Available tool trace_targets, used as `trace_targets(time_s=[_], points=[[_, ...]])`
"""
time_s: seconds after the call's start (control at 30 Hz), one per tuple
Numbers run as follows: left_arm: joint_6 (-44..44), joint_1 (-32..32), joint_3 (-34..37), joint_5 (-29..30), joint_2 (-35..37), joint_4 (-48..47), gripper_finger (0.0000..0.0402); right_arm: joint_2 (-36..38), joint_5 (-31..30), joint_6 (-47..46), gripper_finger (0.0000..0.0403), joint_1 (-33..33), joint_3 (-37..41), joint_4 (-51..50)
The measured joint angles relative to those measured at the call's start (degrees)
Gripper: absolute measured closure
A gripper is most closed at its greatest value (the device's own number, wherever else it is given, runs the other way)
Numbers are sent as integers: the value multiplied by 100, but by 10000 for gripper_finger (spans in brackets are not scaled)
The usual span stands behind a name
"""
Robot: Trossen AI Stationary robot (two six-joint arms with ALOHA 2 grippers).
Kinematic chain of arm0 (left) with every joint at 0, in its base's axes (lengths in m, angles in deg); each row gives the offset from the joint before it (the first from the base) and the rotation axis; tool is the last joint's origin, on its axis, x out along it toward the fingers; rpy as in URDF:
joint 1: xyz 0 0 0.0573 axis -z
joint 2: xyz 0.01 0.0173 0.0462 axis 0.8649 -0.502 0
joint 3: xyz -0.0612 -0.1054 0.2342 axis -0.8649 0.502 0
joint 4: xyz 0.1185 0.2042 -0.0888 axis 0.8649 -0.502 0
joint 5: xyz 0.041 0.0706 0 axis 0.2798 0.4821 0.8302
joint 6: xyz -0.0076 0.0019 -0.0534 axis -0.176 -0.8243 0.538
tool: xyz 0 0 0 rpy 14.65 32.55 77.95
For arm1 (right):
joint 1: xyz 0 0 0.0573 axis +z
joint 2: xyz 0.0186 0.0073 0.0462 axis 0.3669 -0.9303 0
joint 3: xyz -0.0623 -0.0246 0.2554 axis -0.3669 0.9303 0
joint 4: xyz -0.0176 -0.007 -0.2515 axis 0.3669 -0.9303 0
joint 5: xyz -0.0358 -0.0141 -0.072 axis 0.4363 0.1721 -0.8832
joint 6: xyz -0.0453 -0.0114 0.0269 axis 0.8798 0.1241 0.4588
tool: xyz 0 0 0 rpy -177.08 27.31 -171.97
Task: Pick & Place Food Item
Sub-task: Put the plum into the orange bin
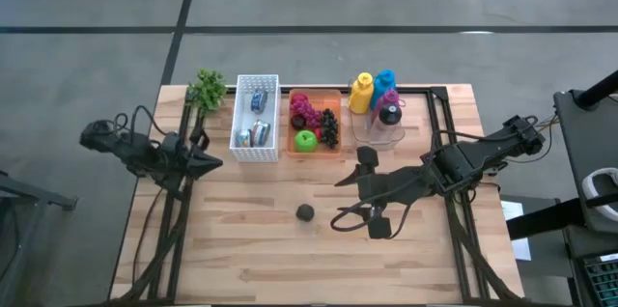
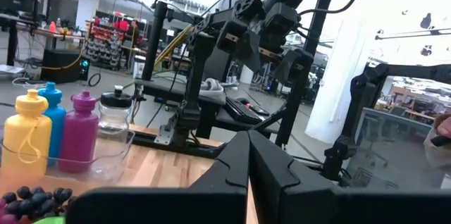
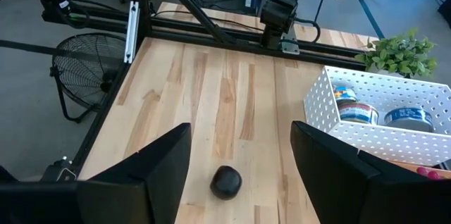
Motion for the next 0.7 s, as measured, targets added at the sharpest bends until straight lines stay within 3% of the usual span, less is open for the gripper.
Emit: trace_targets(time_s=[0.7], points=[[-328,0,4,-2,1022,-1121,396,-6,6,-201,156,-185,0,2]])
